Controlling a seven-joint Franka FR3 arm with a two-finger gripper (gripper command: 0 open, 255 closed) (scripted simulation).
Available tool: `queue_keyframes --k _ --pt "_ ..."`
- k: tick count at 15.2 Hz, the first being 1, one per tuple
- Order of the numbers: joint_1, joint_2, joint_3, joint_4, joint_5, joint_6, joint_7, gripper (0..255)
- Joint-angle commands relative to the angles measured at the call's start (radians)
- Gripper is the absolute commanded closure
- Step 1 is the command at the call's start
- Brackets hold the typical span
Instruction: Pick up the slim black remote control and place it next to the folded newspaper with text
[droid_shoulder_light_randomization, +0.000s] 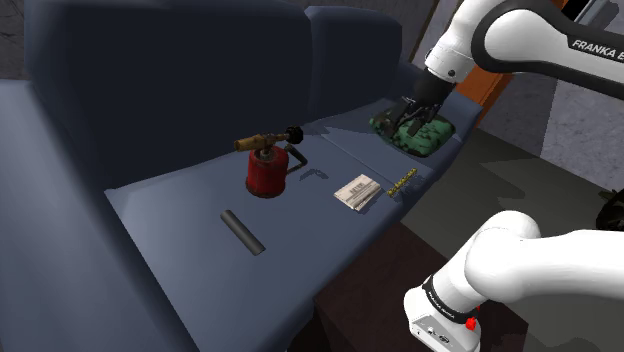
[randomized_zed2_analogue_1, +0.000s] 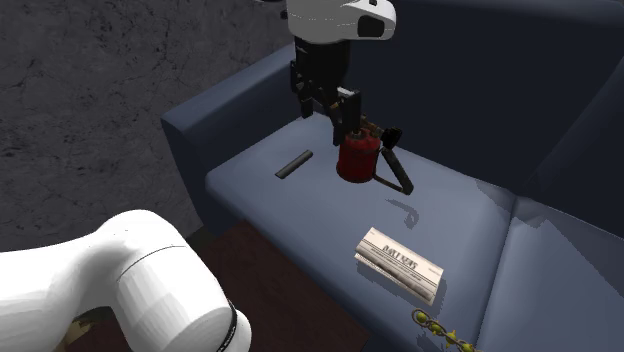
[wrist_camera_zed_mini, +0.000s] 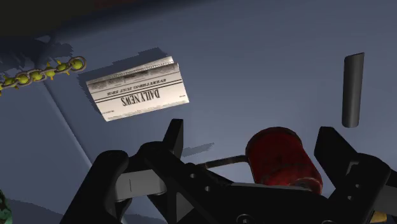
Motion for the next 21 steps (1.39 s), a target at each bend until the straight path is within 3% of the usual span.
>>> queue_keyframes --k 1,11,21 --pt "0.0 0.0 0.0 0.0 0.0 0.0 0.0 0" --pt "0.073 0.215 0.11 -0.09 0.074 0.285 0.075 0" --pt "0.132 0.536 0.217 -0.055 0.11 0.554 0.149 0"
